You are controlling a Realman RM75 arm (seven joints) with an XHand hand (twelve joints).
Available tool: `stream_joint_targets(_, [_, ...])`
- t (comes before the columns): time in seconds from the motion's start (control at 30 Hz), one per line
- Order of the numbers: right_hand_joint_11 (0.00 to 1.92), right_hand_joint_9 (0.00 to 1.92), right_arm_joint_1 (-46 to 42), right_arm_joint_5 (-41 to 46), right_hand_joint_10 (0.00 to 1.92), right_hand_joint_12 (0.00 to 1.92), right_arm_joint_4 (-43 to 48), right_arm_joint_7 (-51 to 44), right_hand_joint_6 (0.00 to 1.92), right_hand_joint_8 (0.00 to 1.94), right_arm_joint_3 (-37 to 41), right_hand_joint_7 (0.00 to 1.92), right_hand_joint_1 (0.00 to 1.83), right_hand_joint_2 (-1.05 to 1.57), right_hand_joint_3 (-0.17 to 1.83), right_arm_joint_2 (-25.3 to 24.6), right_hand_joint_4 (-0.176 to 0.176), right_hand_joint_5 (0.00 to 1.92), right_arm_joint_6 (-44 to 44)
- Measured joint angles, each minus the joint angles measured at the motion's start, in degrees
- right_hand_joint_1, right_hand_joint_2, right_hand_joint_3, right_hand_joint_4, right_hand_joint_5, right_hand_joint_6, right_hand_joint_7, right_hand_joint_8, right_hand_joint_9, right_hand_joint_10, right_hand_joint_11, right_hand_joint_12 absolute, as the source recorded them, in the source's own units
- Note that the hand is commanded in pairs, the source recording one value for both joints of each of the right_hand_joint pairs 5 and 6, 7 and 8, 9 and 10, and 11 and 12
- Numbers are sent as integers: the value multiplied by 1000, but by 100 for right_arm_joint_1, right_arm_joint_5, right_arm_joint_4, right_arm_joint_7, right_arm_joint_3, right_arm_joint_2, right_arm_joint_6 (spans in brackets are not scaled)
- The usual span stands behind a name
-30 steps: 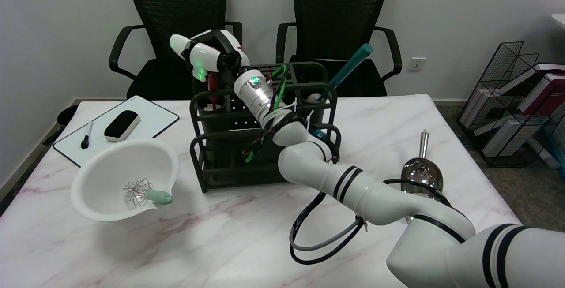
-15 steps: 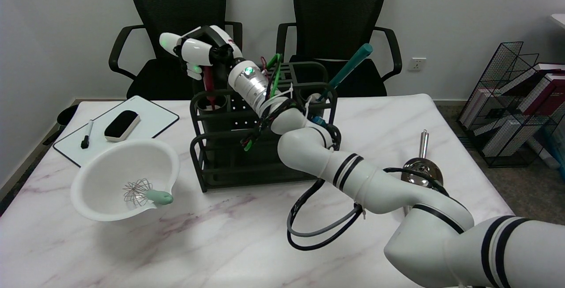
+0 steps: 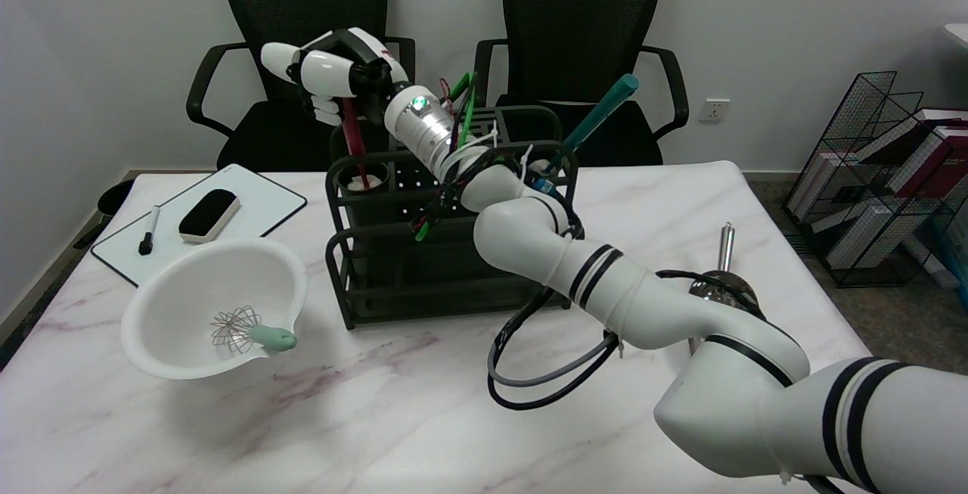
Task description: Pick up the blue sponge bottle brush.
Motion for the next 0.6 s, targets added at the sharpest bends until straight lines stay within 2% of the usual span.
stream_joint_targets(0.6, [1920,1920,183,142,1920,1920,61,33,1920,1920,18,1920,966,1571,492,-2,0,1920,-95])
